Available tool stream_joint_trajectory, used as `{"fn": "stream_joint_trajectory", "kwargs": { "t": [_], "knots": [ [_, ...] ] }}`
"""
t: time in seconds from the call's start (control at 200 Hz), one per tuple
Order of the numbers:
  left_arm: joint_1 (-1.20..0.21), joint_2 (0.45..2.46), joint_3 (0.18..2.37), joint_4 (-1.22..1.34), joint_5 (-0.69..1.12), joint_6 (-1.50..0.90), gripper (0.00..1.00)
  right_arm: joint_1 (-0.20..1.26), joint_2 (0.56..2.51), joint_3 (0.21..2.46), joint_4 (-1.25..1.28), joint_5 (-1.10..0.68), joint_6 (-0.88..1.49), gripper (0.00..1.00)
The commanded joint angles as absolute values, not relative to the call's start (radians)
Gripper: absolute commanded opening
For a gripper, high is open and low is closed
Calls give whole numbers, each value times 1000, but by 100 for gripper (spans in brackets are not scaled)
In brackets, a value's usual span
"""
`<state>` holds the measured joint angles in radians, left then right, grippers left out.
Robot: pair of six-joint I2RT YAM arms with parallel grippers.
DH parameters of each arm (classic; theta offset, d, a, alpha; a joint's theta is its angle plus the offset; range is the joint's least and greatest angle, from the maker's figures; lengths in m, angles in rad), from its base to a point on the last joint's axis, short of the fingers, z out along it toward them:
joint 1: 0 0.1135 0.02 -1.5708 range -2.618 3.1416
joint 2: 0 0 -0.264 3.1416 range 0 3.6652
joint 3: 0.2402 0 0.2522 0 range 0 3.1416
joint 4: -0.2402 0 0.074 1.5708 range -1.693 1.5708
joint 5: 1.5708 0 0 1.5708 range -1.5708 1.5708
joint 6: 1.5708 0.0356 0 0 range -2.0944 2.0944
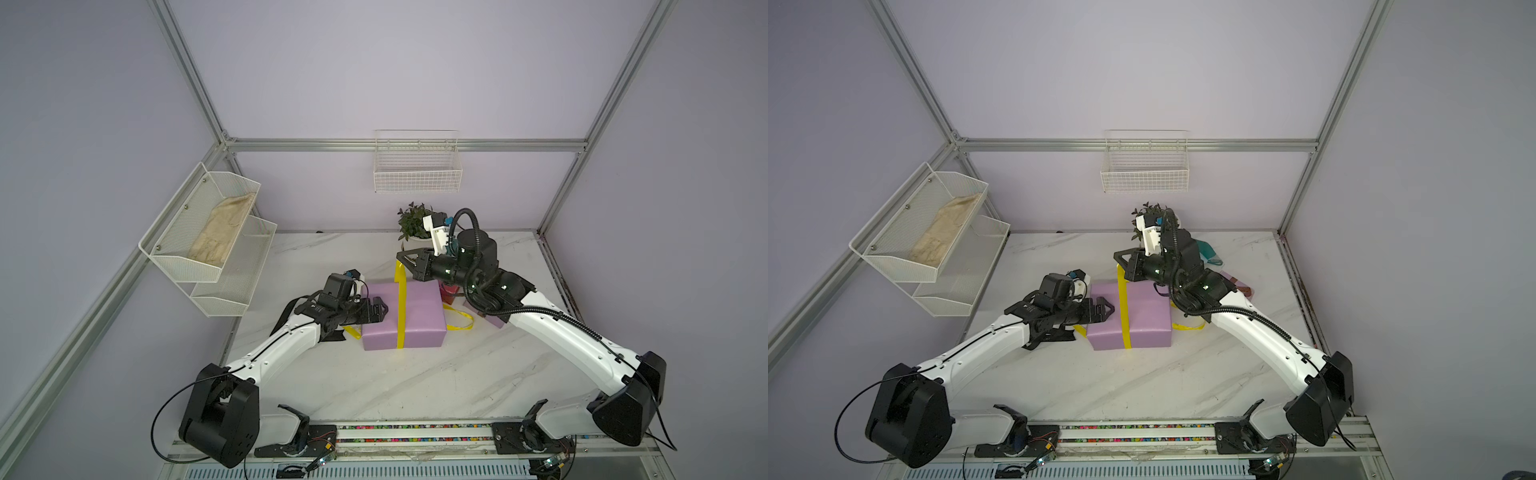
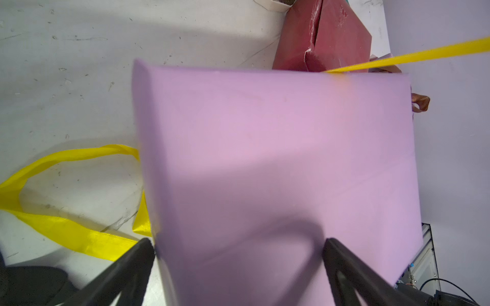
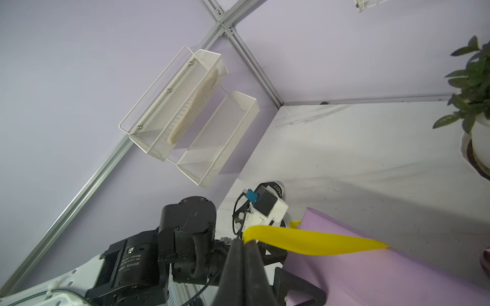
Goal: Untie the ribbon bows on the gift boxes
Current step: Pull the ribbon from the gift box.
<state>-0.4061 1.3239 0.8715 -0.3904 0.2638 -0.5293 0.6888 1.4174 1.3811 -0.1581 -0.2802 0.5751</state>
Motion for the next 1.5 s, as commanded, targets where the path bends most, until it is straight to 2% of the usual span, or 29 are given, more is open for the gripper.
{"fn": "stream_joint_trajectory", "kwargs": {
  "t": [0.0,0.65,1.305,1.495],
  "knots": [
    [-411,1317,942,-426,239,-497,99,684,1394,1421,-163,-256,527,0],
    [-410,1368,975,-475,236,-494,99,681,1451,1669,-242,-236,388,0],
    [-440,1403,1005,-518,190,-480,97,681,1502,1852,-264,-272,351,0],
    [-466,1485,1025,-531,180,-477,97,681,1512,1911,-278,-267,327,0]
  ]
}}
